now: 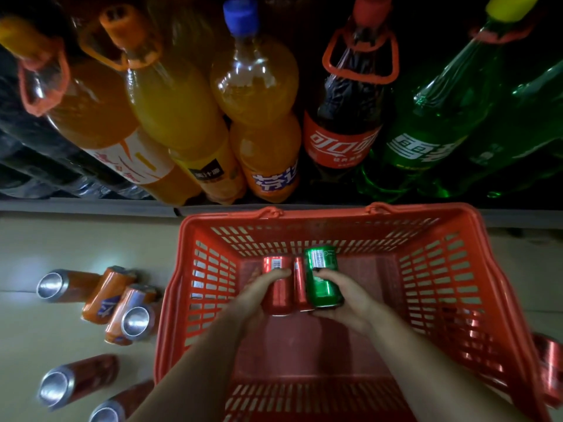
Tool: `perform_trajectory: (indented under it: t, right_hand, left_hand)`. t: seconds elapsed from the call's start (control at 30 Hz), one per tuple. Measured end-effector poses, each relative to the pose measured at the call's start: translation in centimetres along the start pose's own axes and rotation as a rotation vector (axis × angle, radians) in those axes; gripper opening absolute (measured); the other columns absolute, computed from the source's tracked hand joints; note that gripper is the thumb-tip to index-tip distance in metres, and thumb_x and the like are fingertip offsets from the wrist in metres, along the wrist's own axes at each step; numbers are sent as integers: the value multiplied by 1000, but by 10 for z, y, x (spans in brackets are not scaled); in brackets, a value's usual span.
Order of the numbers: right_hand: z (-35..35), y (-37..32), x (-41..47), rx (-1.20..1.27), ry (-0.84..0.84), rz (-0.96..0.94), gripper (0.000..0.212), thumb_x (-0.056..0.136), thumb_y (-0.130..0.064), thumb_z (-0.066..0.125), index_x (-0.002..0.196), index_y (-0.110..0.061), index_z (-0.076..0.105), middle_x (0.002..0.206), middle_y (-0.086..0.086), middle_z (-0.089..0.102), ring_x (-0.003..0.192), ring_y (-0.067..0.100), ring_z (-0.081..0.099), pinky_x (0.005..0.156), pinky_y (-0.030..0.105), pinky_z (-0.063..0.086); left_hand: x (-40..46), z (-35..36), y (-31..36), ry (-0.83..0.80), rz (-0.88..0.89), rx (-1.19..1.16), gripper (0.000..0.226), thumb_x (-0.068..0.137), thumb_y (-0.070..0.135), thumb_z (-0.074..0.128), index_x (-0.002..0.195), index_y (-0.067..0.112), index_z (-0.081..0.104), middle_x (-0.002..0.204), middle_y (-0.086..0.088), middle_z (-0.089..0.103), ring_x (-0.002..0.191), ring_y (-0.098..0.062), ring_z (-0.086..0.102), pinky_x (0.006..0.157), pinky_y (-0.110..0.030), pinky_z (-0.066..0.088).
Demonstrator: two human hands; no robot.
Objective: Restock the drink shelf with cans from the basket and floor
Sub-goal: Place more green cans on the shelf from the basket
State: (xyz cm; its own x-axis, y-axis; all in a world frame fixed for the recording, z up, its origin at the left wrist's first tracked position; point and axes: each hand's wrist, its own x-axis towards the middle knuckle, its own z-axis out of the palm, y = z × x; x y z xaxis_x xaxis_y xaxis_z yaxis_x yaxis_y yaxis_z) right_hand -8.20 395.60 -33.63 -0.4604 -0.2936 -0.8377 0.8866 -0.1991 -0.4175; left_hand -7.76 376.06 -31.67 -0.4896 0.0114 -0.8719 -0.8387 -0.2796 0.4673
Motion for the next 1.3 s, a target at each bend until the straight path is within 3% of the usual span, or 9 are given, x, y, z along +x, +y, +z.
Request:
perform_trajectory:
  t: [0.33,0.5,0.6,0.8,0.9,1.0,1.17,1.23,1.3]
  right_hand:
    - [27,-2,-24,-12,-19,-132,63,67,-23,73,130,-18,66,114,15,76,97,23,72,84,39,57]
    - [66,-23,-111,-56,30,-255,67,60,-24,79,126,-19,67,115,19,74,94,26,72,75,37,56]
    - [104,-51,-193,-87,32,-296,64,63,-22,79,126,-20,67,115,15,75,98,27,74,83,43,57]
    - [206,-144,-386,-107,-11,-391,60,71,-17,77,128,-27,64,118,10,76,113,33,71,100,55,53]
    - [265,-203,-483,-147,-44,-478,61,70,-16,78,128,-27,65,119,8,76,114,31,71,100,51,53]
    - [322,-269,-576,-165,-62,-602,59,70,-15,78,127,-29,65,119,5,76,114,28,71,104,49,53]
    - [407,-377,-728,-247,-134,-839,59,81,-11,83,132,-32,61,118,-6,77,112,15,72,91,30,59]
    - [435,-415,-785,-271,-161,-954,61,78,-19,84,132,-34,60,118,-9,76,111,11,72,88,24,58]
    - [461,-448,-838,-294,-187,-1072,64,74,-30,84,133,-34,60,123,-7,75,115,12,70,95,30,57]
  left_hand:
    - [-29,14,4,-65,39,-30,52,89,20,76,137,23,58,121,-17,76,111,-39,73,81,-53,64]
    - [-119,16,30,-70,79,-96,67,73,20,80,138,15,62,122,-20,75,102,-35,75,68,-41,63]
    - [-199,19,62,-74,116,-79,70,70,18,85,137,18,64,121,-17,76,110,-39,73,79,-48,64]
    - [-406,28,179,-95,212,-102,72,68,13,86,136,13,64,121,-20,75,106,-37,75,77,-42,64]
    - [-519,37,250,-110,328,-73,65,68,12,87,129,16,67,114,-16,78,99,-32,77,81,-43,63]
    - [-628,52,329,-111,480,-78,54,69,13,77,122,16,67,98,-10,81,80,-23,79,66,-39,64]
    - [-791,70,452,-101,724,9,64,68,13,88,127,22,64,110,-6,81,99,-25,78,91,-51,61]
    - [-851,80,496,-125,838,40,64,69,21,81,130,23,63,115,-4,80,104,-24,77,89,-46,61]
    - [-909,90,533,-152,952,72,60,71,26,78,130,25,64,116,-3,79,104,-21,77,78,-38,63]
